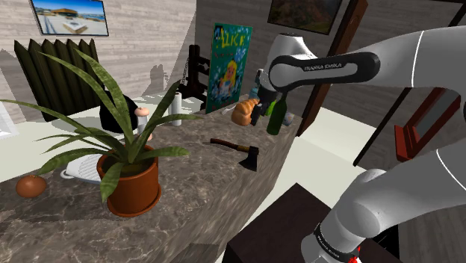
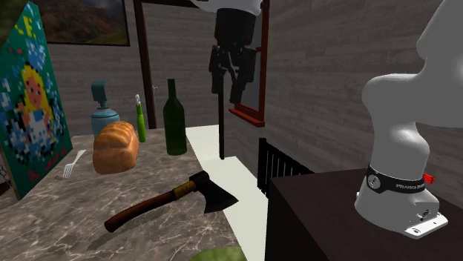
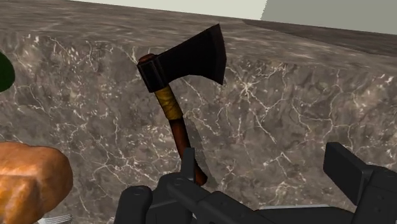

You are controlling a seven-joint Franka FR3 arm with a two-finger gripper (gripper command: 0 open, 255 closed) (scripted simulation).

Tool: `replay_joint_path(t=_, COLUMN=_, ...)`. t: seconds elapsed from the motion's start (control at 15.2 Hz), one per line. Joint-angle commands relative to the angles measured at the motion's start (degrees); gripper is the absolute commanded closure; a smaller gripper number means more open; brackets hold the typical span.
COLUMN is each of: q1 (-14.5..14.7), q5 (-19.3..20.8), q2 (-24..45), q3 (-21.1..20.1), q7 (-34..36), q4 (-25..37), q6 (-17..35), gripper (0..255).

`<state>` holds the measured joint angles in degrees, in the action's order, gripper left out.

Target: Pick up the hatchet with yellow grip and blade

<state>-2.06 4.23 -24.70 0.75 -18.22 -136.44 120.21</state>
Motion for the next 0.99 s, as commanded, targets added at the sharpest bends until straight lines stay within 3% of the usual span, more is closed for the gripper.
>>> replay_joint_path(t=0.0, q1=-0.1, q5=0.6, q2=3.9, q3=0.4, q7=-1.1, q4=0.5, q6=2.9, gripper=0)
replay_joint_path(t=0.92, q1=-1.6, q5=3.9, q2=34.0, q3=2.6, q7=-8.3, q4=12.2, q6=17.2, gripper=0)
